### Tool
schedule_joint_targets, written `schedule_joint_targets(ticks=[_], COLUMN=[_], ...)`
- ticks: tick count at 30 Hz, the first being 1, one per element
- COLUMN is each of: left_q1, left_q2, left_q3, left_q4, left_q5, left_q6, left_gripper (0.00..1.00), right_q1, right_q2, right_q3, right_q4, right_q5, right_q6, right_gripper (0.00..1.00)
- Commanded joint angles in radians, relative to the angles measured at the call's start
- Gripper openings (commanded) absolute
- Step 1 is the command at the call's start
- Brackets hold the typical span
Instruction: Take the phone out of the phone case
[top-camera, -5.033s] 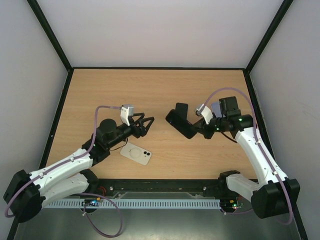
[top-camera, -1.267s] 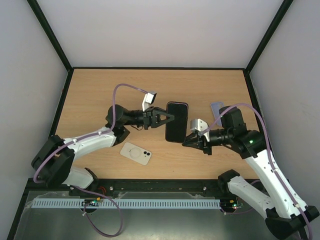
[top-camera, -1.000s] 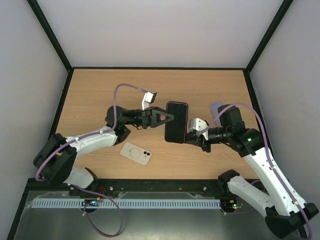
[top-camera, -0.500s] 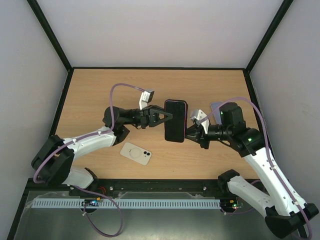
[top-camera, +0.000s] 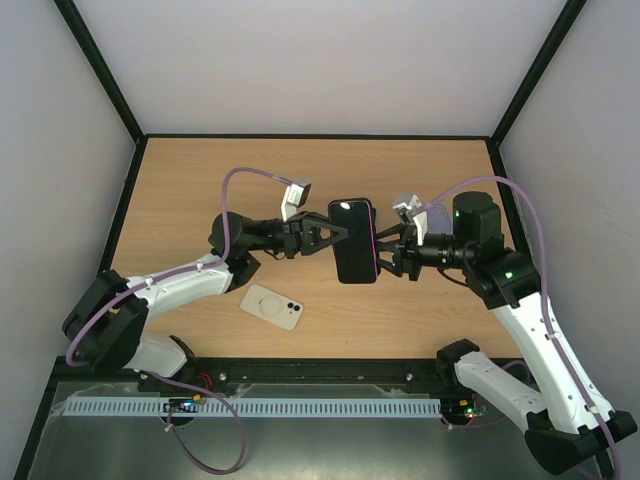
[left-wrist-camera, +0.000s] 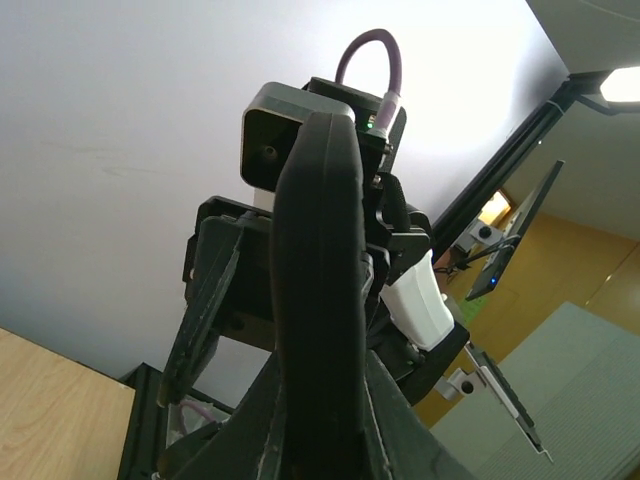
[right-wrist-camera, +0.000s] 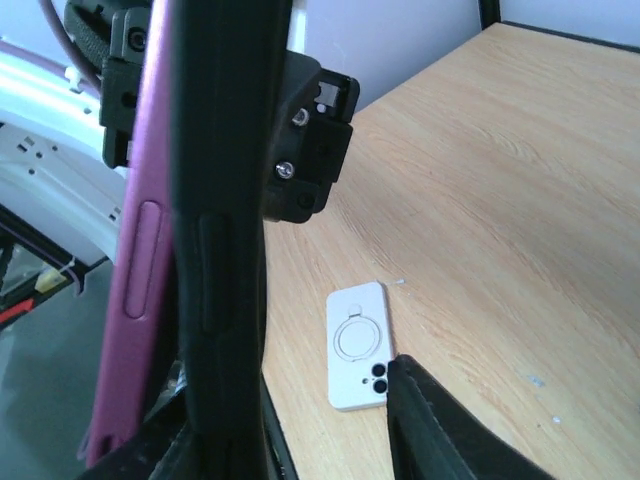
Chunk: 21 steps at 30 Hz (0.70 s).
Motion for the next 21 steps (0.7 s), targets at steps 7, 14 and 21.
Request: schedule_joint_targets(ticks=[7,14,21], left_q1=[0.012,0.079,0.104], left_q2=[0.071,0.114,0.064], left_q3=[-0.038,-0.010,0.043], left_q4=[-0.052,-0.123,-0.474], left_q5=[0.051,-0.059,-0.288], left_q6=[-0.032,0.011,0.200], left_gripper=[0.02,0.10,0.45], right_q1=[-0.053,-0.109,-0.156], right_q2=[0.057,0.087,0.103], right_q3=[-0.041,-0.154,-0.278], right_q4=[0.254,0.169,0.118], right_q5=[-0.116,0.009,0.096], right_q6=[0.223,0.359,0.427], right_gripper=[0.02,0.02,0.02])
